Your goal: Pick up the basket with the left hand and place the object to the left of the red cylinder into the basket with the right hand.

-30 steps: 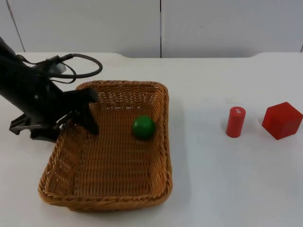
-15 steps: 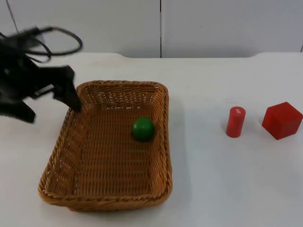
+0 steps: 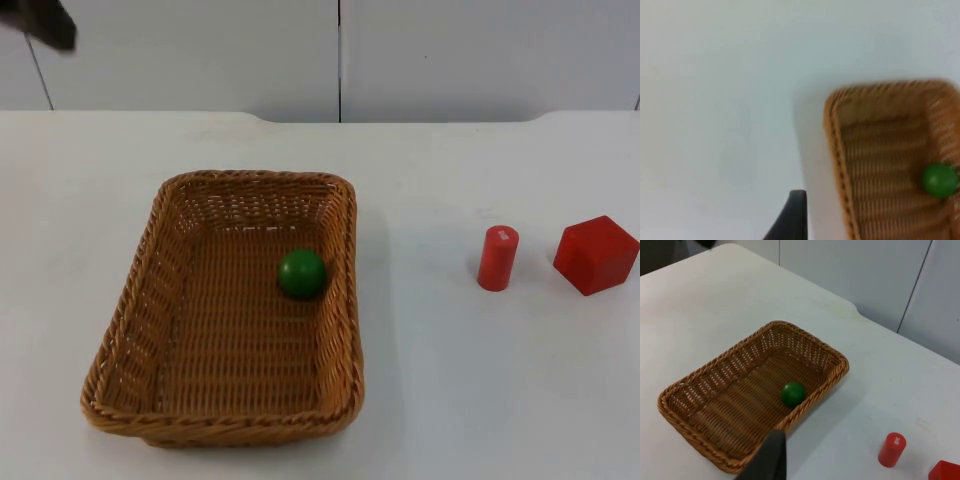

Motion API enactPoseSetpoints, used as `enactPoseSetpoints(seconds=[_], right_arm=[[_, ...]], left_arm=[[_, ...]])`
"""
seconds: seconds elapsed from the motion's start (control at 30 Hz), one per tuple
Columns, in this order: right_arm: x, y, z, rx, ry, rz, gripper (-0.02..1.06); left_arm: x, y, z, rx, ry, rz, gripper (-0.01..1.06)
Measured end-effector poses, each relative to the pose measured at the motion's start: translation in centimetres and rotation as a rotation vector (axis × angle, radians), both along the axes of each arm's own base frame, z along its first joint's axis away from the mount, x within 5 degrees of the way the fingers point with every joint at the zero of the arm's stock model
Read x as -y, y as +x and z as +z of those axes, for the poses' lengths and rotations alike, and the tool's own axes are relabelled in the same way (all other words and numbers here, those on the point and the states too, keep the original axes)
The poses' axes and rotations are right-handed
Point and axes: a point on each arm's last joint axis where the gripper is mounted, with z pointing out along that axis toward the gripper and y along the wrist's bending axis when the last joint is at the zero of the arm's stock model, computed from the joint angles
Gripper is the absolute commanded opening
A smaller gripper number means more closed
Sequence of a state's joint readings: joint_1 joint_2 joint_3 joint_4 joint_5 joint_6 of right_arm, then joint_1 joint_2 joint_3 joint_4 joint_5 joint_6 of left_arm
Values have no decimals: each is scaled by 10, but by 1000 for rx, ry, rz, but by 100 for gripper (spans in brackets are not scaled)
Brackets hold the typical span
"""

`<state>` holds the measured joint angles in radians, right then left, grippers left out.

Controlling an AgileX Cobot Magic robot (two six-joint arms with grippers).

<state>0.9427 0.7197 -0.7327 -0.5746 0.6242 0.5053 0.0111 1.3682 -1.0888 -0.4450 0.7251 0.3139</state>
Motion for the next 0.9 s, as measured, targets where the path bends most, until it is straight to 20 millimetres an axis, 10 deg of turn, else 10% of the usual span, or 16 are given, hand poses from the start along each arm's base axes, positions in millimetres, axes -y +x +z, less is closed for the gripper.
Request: enactPoseSetpoints(seconds=[0.4, 0.9], right_arm=[[0, 0, 0, -2, 3, 1, 104], [35, -35, 17, -5, 204, 46, 104]], left_arm=[[4, -87, 75, 238, 13, -58, 88], [5, -215, 36, 424, 29, -63, 88]])
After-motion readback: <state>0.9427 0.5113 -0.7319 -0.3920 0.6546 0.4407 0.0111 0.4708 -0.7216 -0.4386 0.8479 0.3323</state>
